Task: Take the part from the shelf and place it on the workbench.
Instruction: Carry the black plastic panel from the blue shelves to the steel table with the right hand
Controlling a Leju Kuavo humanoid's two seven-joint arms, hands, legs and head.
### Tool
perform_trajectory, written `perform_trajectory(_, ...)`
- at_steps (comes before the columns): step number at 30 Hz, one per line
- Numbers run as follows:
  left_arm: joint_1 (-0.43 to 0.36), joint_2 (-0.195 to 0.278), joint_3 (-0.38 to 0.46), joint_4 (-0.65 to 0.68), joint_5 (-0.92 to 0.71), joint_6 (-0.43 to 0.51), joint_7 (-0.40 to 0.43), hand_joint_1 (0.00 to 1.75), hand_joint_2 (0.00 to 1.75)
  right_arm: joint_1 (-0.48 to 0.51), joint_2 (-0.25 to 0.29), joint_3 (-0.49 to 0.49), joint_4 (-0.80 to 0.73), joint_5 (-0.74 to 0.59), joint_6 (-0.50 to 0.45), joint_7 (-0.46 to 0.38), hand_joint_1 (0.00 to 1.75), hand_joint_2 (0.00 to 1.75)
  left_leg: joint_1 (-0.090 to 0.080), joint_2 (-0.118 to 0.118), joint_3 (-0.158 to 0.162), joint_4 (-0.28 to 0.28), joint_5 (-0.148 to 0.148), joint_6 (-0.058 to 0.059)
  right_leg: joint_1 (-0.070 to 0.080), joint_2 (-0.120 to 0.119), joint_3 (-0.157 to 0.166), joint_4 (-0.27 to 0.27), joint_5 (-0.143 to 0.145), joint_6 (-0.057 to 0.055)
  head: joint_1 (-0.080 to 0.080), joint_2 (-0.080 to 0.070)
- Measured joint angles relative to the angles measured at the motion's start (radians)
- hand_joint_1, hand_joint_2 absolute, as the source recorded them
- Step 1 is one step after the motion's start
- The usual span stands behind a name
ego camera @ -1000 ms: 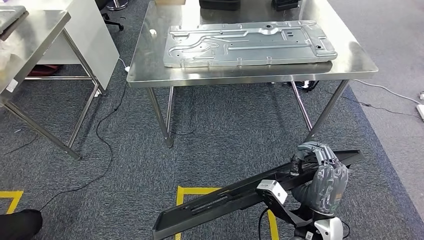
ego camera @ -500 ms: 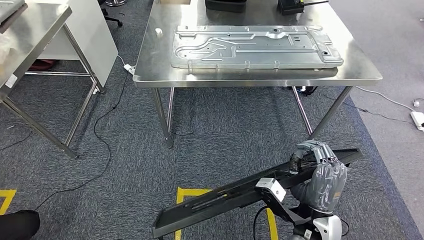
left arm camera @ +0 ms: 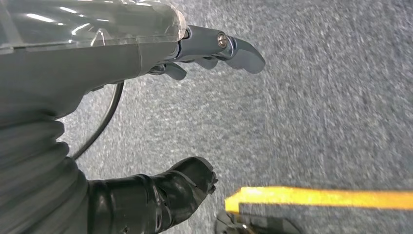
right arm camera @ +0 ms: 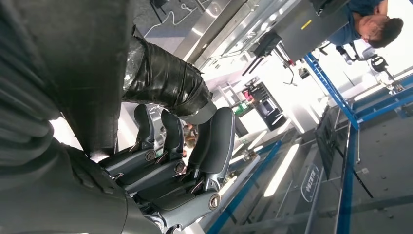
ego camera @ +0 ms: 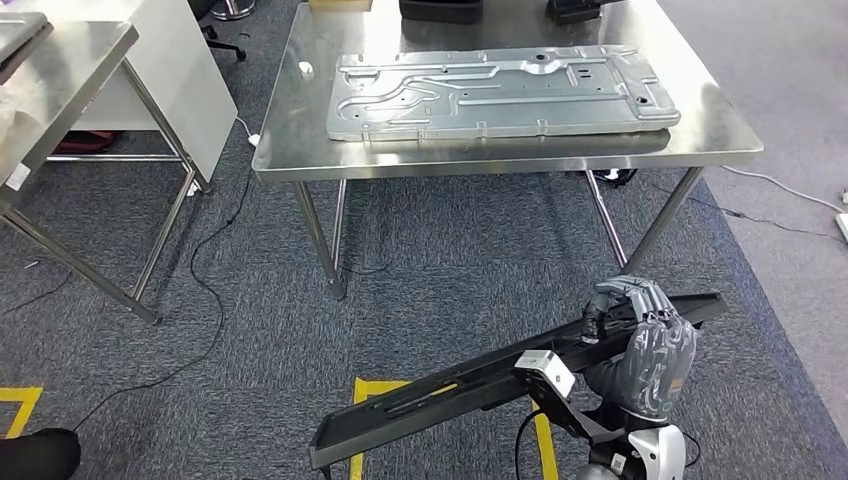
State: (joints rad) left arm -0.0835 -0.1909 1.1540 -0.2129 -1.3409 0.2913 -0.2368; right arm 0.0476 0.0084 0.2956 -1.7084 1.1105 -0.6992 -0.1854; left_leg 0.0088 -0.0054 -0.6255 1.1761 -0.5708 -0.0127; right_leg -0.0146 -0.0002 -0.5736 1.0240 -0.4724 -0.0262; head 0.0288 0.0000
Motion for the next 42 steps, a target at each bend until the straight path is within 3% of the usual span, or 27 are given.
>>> perform_trajectory(2, 0.002, 0.000, 0.000, 0.000, -0.001, -0.003, -0.001, 0.00, 1.75, 0.000, 0.000, 0.000, 0.001, 0.000, 0.000, 0.001, 1.75, 1.75, 0.003, 0.000, -0.065, 0.112, -0.031, -0.006, 0.002, -0.001, 0.003, 0.001, -0.004, -0.004, 0.000, 0.000)
perform_trajectory(3, 0.003, 0.000, 0.000, 0.000, -0.002, -0.003, -0.002, 0.00, 1.75, 0.000, 0.000, 0.000, 0.001, 0.000, 0.000, 0.002, 1.75, 1.75, 0.004, 0.000, -0.076, 0.122, -0.019, -0.008, 0.002, 0.000, 0.006, 0.001, -0.007, -0.004, 0.000, 0.000)
perform_trajectory(4, 0.004, 0.000, 0.000, 0.000, -0.002, -0.004, -0.002, 0.00, 1.75, 0.000, 0.000, 0.000, 0.001, 0.000, 0.000, 0.003, 1.75, 1.75, 0.005, 0.000, -0.067, 0.091, 0.014, -0.007, 0.002, 0.001, 0.010, 0.001, -0.010, -0.003, 0.000, 0.000)
perform_trajectory(6, 0.005, 0.000, 0.000, 0.000, -0.002, -0.004, -0.003, 0.00, 1.75, 0.000, 0.000, 0.000, 0.001, 0.000, 0.000, 0.003, 1.75, 1.75, 0.004, 0.000, -0.010, -0.041, 0.092, -0.002, 0.003, 0.003, 0.023, 0.002, -0.020, 0.003, 0.000, 0.000)
perform_trajectory(7, 0.004, 0.000, 0.000, 0.000, -0.002, -0.004, -0.003, 0.00, 1.75, -0.001, 0.000, 0.000, 0.001, 0.000, 0.000, 0.004, 1.75, 1.75, 0.002, 0.000, 0.018, -0.102, 0.114, 0.003, 0.004, 0.003, 0.027, 0.003, -0.024, 0.008, 0.000, 0.000)
perform_trajectory(9, 0.002, 0.000, 0.000, 0.000, -0.002, -0.004, -0.004, 0.00, 1.75, -0.002, 0.000, 0.000, 0.001, 0.000, 0.000, 0.005, 1.75, 1.75, -0.003, 0.000, 0.041, -0.152, 0.117, 0.013, 0.007, 0.002, 0.029, 0.004, -0.030, 0.018, 0.000, 0.000)
perform_trajectory(12, 0.003, 0.000, 0.000, 0.000, -0.003, -0.004, -0.006, 0.00, 1.75, -0.003, 0.000, 0.000, 0.001, 0.002, 0.000, 0.006, 1.75, 1.75, 0.001, 0.001, 0.050, -0.165, 0.114, 0.030, 0.007, 0.001, 0.029, 0.010, -0.040, 0.032, 0.000, 0.000)
perform_trajectory(14, 0.004, -0.001, 0.000, 0.000, -0.003, -0.004, -0.006, 0.00, 1.75, -0.006, 0.000, 0.000, 0.001, 0.002, 0.000, 0.006, 1.75, 1.75, 0.005, 0.003, 0.061, -0.175, 0.114, 0.043, 0.005, 0.001, -0.003, 0.080, -0.078, 0.040, 0.002, 0.000)
perform_trajectory(16, 0.003, -0.001, 0.000, 0.000, -0.004, -0.004, -0.006, 0.00, 1.75, -0.005, -0.001, 0.000, 0.001, 0.002, 0.000, 0.007, 1.75, 1.75, 0.004, 0.003, 0.067, -0.176, 0.109, 0.051, 0.002, 0.001, -0.075, 0.210, -0.127, 0.045, 0.003, 0.000)
perform_trajectory(17, 0.003, -0.001, 0.000, 0.000, -0.006, -0.005, -0.006, 0.00, 1.75, -0.004, -0.001, 0.000, 0.002, 0.003, 0.000, 0.008, 1.75, 1.75, 0.003, 0.003, 0.070, -0.175, 0.105, 0.052, 0.001, 0.001, -0.109, 0.261, -0.136, 0.048, 0.003, 0.000)
perform_trajectory(18, 0.004, -0.001, 0.000, 0.000, -0.007, -0.005, -0.006, 0.00, 1.75, -0.004, -0.002, -0.001, 0.002, 0.003, 0.000, 0.008, 1.75, 1.75, 0.003, 0.002, 0.074, -0.174, 0.100, 0.052, 0.000, 0.001, -0.129, 0.280, -0.126, 0.049, 0.003, 0.000)
perform_trajectory(19, 0.005, -0.001, 0.000, 0.000, -0.008, -0.005, -0.006, 0.00, 1.75, -0.003, -0.003, -0.001, 0.003, 0.003, 0.000, 0.009, 1.75, 1.75, 0.003, 0.001, 0.080, -0.173, 0.095, 0.051, -0.002, 0.001, -0.130, 0.263, -0.097, 0.050, 0.003, 0.000)
perform_trajectory(21, 0.006, -0.001, 0.000, 0.000, -0.009, -0.005, -0.006, 0.00, 1.75, -0.004, -0.004, -0.001, 0.004, 0.003, 0.000, 0.009, 1.75, 1.75, 0.003, 0.000, 0.093, -0.169, 0.080, 0.044, -0.004, 0.000, -0.089, 0.148, -0.014, 0.048, 0.004, 0.000)
perform_trajectory(23, 0.005, -0.001, -0.001, 0.000, -0.010, -0.005, -0.007, 0.00, 1.75, -0.005, -0.005, -0.002, 0.004, 0.004, 0.000, 0.009, 1.75, 1.75, 0.000, -0.001, 0.098, -0.162, 0.068, 0.032, 0.000, 0.001, -0.050, 0.055, 0.021, 0.041, 0.003, 0.000)
perform_trajectory(25, 0.003, -0.001, -0.002, 0.000, -0.011, -0.005, -0.008, 0.00, 1.75, -0.006, -0.006, -0.004, 0.005, 0.004, 0.000, 0.011, 1.75, 1.75, -0.003, -0.001, 0.098, -0.160, 0.063, 0.021, 0.004, 0.003, -0.041, 0.035, 0.010, 0.032, 0.002, 0.000)
perform_trajectory(28, 0.001, -0.001, -0.002, 0.000, -0.012, -0.005, -0.008, 0.00, 1.75, -0.007, -0.006, -0.006, 0.004, 0.005, 0.000, 0.014, 1.75, 1.75, -0.001, 0.001, 0.094, -0.139, 0.043, 0.007, -0.001, 0.006, -0.029, 0.024, 0.005, 0.016, -0.001, 0.000)
perform_trajectory(29, 0.000, 0.000, -0.002, 0.000, -0.013, -0.005, -0.009, 0.00, 1.75, -0.008, -0.006, -0.006, 0.004, 0.005, 0.000, 0.014, 1.75, 1.75, 0.000, 0.001, 0.076, -0.101, 0.024, 0.002, -0.002, 0.004, -0.023, 0.020, 0.003, 0.010, -0.002, 0.000)
perform_trajectory(31, 0.001, -0.001, -0.003, 0.000, -0.013, -0.005, -0.009, 0.00, 1.75, -0.009, -0.006, -0.006, 0.004, 0.006, 0.000, 0.015, 1.75, 1.75, 0.002, 0.001, 0.005, 0.026, -0.022, -0.003, -0.001, 0.001, -0.014, 0.017, -0.003, 0.001, -0.005, 0.000)
perform_trajectory(33, 0.003, -0.001, -0.003, 0.000, -0.014, -0.005, -0.009, 0.00, 1.75, -0.008, -0.006, -0.006, 0.004, 0.006, 0.001, 0.017, 1.75, 1.75, 0.003, 0.001, -0.060, 0.118, -0.031, -0.004, 0.002, 0.002, -0.006, 0.017, -0.011, -0.004, -0.005, 0.000)
perform_trajectory(34, 0.004, -0.001, -0.003, 0.000, -0.014, -0.005, -0.009, 0.00, 1.75, -0.008, -0.006, -0.006, 0.004, 0.006, 0.001, 0.018, 1.75, 1.75, 0.003, 0.001, -0.068, 0.113, -0.007, -0.002, 0.003, 0.003, 0.001, 0.018, -0.015, -0.004, -0.005, 0.000)
perform_trajectory(35, 0.005, -0.001, -0.003, 0.000, -0.014, -0.005, -0.009, 0.00, 1.75, -0.008, -0.006, -0.006, 0.004, 0.006, 0.001, 0.019, 1.75, 1.75, 0.002, 0.001, -0.059, 0.072, 0.033, 0.001, 0.004, 0.005, 0.009, 0.018, -0.021, -0.003, -0.005, 0.000)
perform_trajectory(37, 0.006, 0.000, -0.004, 0.000, -0.013, -0.005, -0.009, 0.00, 1.75, -0.008, -0.006, -0.006, 0.004, 0.006, 0.001, 0.019, 1.75, 1.75, -0.001, 0.001, -0.012, -0.056, 0.110, 0.014, 0.007, 0.007, 0.023, 0.018, -0.032, 0.001, -0.004, 0.000)
perform_trajectory(39, 0.004, 0.001, -0.004, 0.000, -0.014, -0.005, -0.009, 0.00, 1.75, -0.008, -0.006, -0.006, 0.004, 0.007, 0.001, 0.020, 1.75, 1.75, -0.007, 0.002, 0.019, -0.132, 0.129, 0.024, 0.009, 0.007, 0.026, 0.018, -0.040, 0.010, -0.004, 0.000)
perform_trajectory(42, 0.002, 0.000, -0.006, 0.000, -0.014, -0.006, -0.009, 0.00, 1.75, -0.009, -0.006, -0.006, 0.004, 0.007, 0.001, 0.021, 1.75, 1.75, -0.005, 0.002, 0.031, -0.155, 0.122, 0.034, 0.010, 0.005, 0.031, 0.013, -0.045, 0.026, -0.003, 0.000)
